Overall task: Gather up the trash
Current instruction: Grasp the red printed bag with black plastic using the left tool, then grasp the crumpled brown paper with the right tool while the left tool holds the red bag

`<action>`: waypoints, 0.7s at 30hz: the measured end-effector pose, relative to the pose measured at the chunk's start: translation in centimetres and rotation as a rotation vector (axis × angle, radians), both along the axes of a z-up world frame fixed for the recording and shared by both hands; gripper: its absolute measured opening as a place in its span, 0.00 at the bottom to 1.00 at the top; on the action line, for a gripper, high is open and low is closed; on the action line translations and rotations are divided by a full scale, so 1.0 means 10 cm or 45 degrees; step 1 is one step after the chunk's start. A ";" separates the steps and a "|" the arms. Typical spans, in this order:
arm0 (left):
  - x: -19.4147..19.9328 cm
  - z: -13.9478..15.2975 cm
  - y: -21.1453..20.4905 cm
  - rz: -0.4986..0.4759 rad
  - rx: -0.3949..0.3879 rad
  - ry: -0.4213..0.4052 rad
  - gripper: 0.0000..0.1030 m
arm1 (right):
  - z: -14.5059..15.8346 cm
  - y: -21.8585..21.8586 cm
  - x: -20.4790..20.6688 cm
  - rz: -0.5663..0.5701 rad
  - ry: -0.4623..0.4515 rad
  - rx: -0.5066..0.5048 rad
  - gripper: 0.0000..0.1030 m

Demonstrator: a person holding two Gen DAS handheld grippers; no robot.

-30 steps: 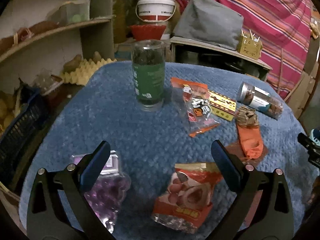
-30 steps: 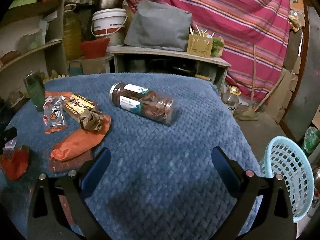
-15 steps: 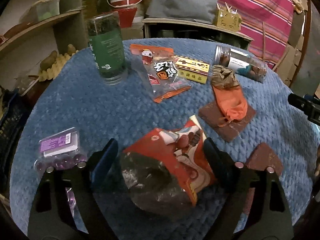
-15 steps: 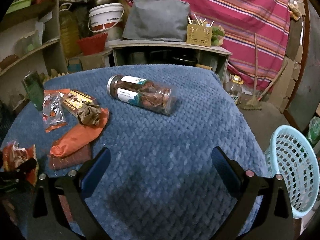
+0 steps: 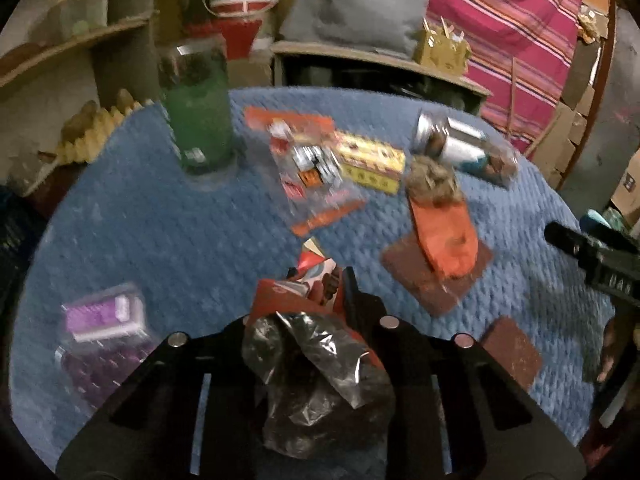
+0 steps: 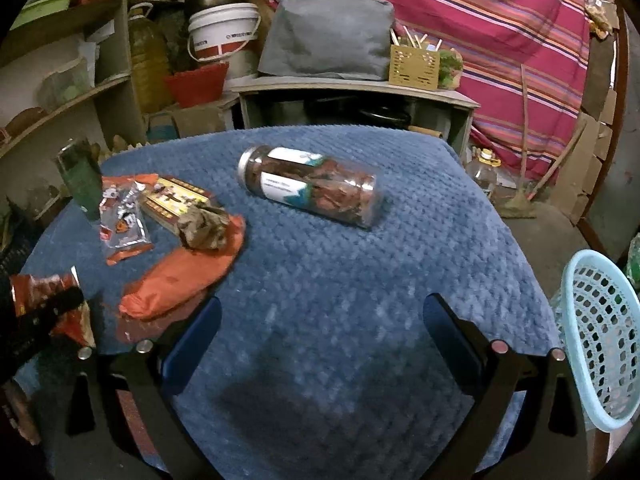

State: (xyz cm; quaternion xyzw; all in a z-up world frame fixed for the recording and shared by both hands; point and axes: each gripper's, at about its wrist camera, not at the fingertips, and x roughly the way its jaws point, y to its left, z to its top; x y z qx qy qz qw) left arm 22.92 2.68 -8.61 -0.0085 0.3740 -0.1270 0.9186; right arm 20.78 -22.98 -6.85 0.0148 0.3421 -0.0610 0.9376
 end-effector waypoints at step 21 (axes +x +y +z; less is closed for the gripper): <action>0.44 0.10 0.48 0.191 -0.001 -0.065 0.20 | -0.09 0.85 0.68 0.168 -0.014 -0.175 0.95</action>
